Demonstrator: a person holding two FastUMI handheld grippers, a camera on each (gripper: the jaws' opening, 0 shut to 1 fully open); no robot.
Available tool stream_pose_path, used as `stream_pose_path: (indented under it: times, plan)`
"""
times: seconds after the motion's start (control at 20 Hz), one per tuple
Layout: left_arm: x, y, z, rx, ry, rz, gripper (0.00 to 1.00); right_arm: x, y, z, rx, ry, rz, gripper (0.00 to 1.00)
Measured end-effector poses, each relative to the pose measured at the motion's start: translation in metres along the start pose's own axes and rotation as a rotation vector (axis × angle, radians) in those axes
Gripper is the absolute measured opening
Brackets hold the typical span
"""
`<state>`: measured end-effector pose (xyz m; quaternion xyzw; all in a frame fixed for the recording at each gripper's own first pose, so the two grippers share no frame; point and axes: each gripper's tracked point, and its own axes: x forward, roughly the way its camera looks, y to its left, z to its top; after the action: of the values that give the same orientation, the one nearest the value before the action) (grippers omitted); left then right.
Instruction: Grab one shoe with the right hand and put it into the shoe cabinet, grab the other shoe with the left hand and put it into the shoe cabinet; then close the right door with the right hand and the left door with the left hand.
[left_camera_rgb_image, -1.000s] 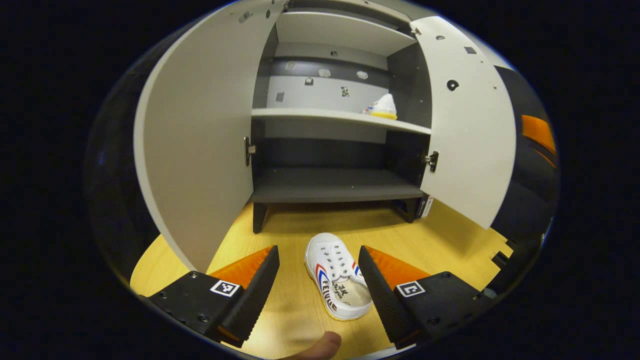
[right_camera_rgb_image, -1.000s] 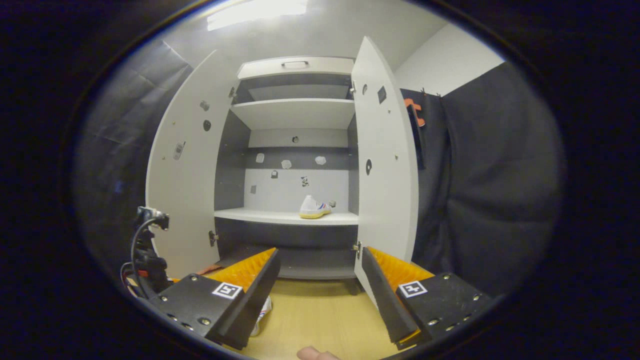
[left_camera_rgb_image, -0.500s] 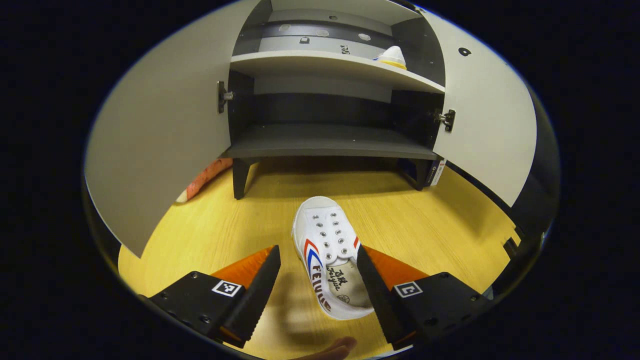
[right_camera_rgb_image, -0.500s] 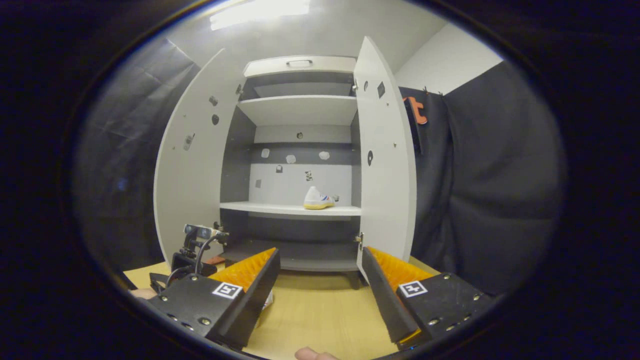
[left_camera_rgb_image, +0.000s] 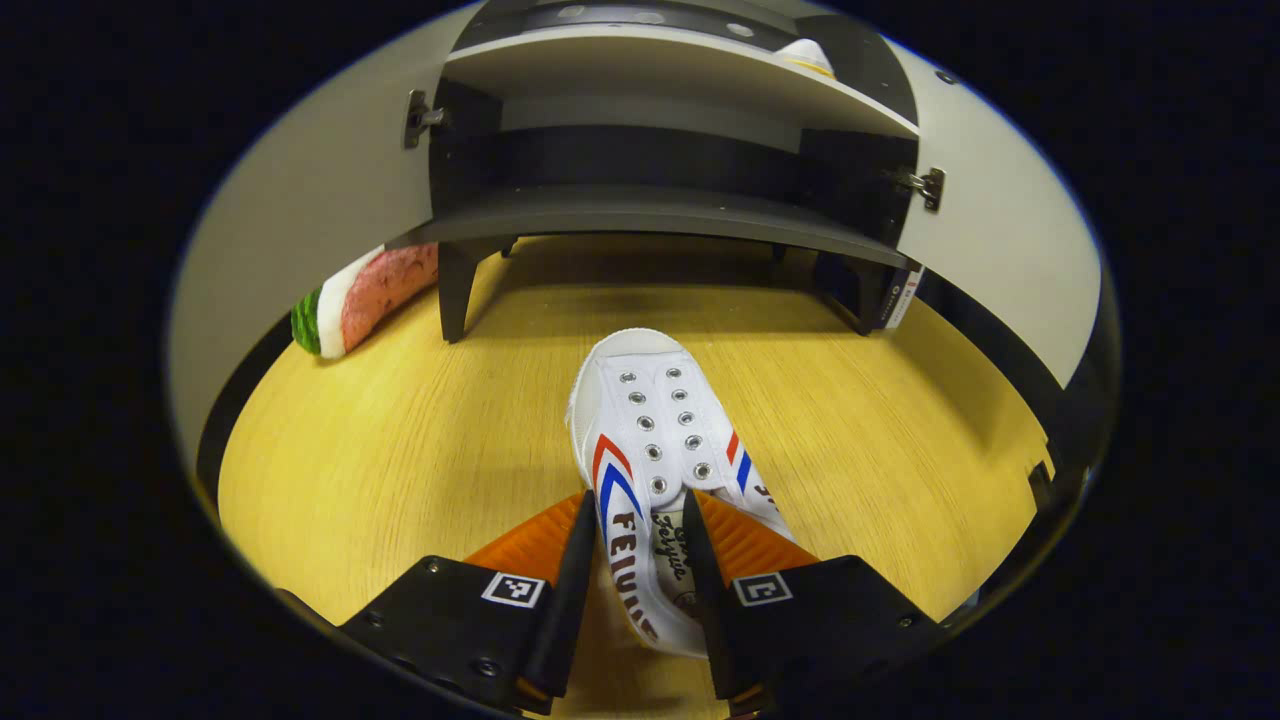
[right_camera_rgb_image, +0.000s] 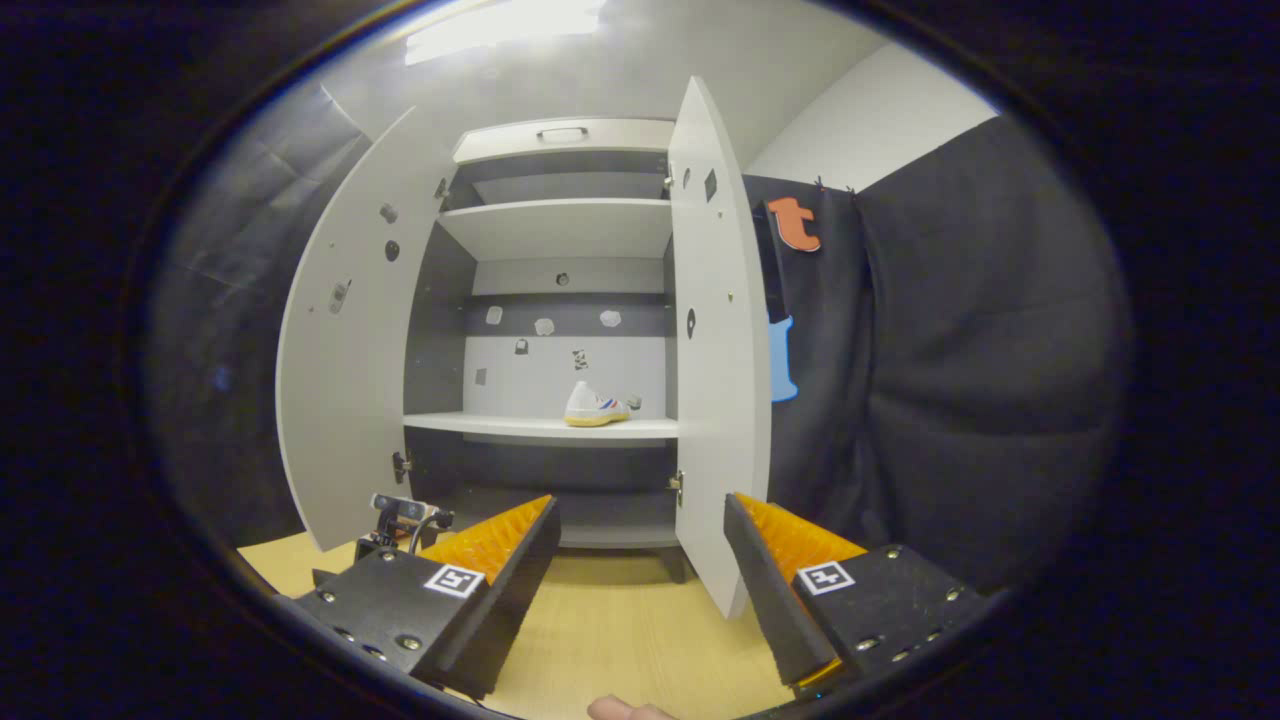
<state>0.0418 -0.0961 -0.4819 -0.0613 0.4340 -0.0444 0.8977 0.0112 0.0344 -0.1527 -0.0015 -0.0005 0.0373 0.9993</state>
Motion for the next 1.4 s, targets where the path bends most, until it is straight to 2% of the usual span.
stream_pose_path:
  times: [0.2, 0.25, 0.3, 0.4, 0.5, 0.75, 0.95, 1.4]
  plan:
    - [0.001, 0.006, 0.003, 0.046, 0.000, 0.050, 0.47, 0.001, -0.006, -0.003, -0.007, 0.014, 0.004, 0.98]
    - [-0.002, 0.008, 0.005, 0.057, -0.003, 0.055, 0.40, 0.001, -0.011, -0.002, -0.008, 0.013, -0.006, 0.98]
    - [-0.005, 0.013, 0.012, 0.057, -0.033, 0.051, 0.23, 0.002, -0.015, -0.002, -0.002, 0.014, -0.015, 0.98]
    - [-0.002, 0.014, 0.006, 0.043, -0.006, 0.026, 0.01, 0.002, -0.017, 0.001, 0.016, 0.007, -0.014, 0.98]
    - [-0.004, 0.012, 0.009, 0.011, -0.033, 0.006, 0.01, 0.004, -0.021, -0.001, 0.020, 0.011, -0.025, 0.98]
    - [-0.036, 0.011, 0.010, 0.021, -0.082, -0.028, 0.01, 0.006, -0.018, -0.002, 0.009, 0.015, -0.024, 0.98]
    - [-0.077, 0.007, 0.043, 0.047, -0.197, -0.026, 0.01, 0.005, -0.009, -0.004, -0.008, 0.019, -0.002, 0.98]
    - [-0.172, -0.020, 0.134, 0.057, -0.408, -0.081, 0.01, -0.002, -0.006, 0.003, -0.003, 0.001, 0.013, 0.98]
